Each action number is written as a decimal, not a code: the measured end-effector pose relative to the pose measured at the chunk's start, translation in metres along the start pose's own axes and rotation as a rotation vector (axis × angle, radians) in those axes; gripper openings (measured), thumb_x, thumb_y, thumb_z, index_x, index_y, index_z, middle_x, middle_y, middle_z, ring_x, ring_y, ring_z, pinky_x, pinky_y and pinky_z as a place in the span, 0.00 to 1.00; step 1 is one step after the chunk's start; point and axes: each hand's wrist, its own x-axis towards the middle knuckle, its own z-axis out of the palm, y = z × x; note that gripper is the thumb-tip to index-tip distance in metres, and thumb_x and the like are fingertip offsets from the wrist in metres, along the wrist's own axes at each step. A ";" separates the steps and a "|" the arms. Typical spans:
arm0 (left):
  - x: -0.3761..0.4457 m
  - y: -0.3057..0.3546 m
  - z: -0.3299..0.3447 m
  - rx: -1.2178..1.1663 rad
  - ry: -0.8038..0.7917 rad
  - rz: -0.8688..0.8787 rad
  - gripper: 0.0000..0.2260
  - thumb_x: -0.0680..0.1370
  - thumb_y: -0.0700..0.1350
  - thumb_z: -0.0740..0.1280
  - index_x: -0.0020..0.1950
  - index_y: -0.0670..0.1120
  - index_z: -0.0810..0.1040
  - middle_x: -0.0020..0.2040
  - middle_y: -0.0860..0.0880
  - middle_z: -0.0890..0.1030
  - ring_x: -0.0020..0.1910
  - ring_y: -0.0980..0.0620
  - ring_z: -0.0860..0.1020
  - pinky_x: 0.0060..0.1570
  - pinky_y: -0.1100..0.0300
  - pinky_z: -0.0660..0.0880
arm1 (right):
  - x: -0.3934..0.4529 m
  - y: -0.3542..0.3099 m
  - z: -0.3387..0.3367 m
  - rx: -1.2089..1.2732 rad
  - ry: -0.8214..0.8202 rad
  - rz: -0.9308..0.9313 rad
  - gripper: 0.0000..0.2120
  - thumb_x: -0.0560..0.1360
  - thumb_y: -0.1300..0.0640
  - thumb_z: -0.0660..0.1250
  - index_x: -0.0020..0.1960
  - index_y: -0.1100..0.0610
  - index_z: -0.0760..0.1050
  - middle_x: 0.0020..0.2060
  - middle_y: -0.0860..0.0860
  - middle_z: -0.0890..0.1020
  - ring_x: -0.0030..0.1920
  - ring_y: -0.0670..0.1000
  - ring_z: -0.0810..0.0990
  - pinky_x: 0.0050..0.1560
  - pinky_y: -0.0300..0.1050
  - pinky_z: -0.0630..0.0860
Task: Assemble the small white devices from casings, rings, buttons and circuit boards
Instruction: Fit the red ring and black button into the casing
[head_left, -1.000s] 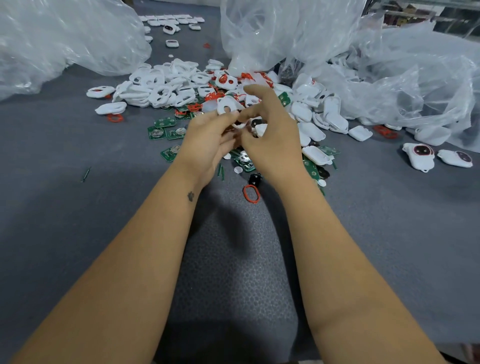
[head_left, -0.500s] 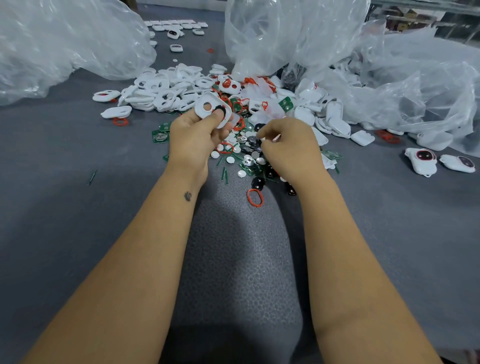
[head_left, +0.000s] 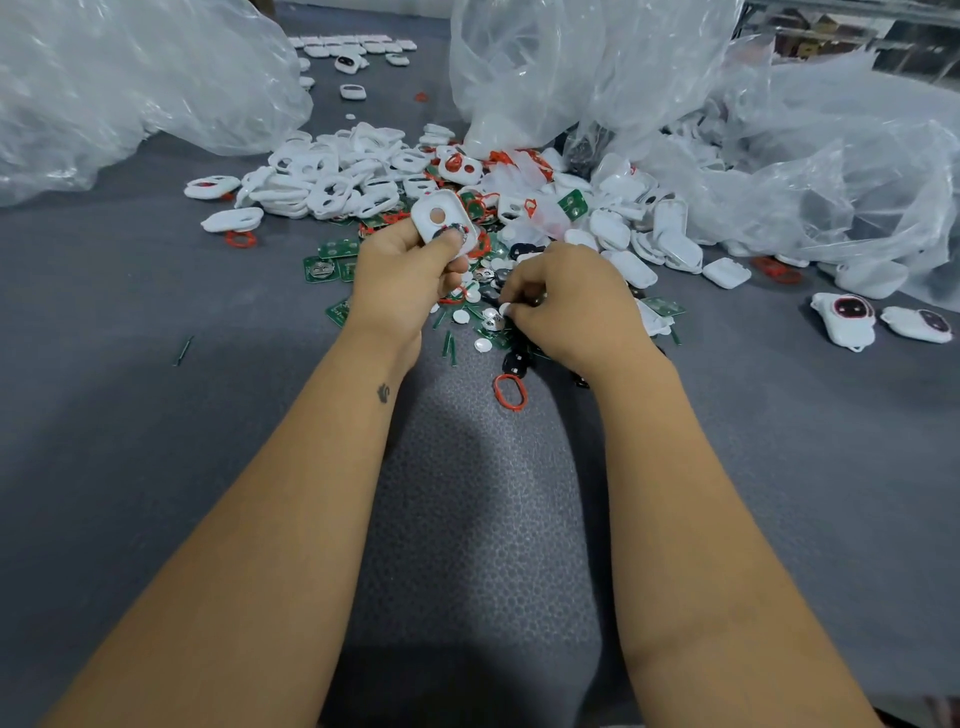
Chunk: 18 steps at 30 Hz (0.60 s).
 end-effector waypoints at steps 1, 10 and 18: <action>0.000 0.000 0.000 0.020 -0.013 0.001 0.08 0.79 0.36 0.65 0.46 0.46 0.81 0.37 0.53 0.82 0.31 0.60 0.77 0.34 0.67 0.74 | 0.000 0.000 0.001 -0.016 0.009 -0.015 0.06 0.71 0.59 0.69 0.44 0.49 0.83 0.41 0.48 0.77 0.47 0.53 0.77 0.46 0.45 0.73; -0.001 -0.001 0.001 -0.023 -0.093 -0.039 0.08 0.80 0.34 0.63 0.50 0.41 0.81 0.42 0.47 0.85 0.42 0.52 0.85 0.41 0.65 0.79 | -0.003 -0.006 -0.005 0.886 0.192 0.209 0.07 0.74 0.67 0.68 0.44 0.55 0.79 0.31 0.48 0.80 0.32 0.44 0.78 0.36 0.34 0.74; -0.005 -0.002 0.007 0.051 -0.168 -0.008 0.12 0.78 0.29 0.62 0.46 0.43 0.81 0.42 0.47 0.85 0.41 0.52 0.85 0.41 0.66 0.79 | -0.003 -0.009 -0.011 1.195 0.177 0.243 0.04 0.76 0.68 0.66 0.47 0.61 0.79 0.35 0.54 0.83 0.34 0.48 0.80 0.38 0.37 0.76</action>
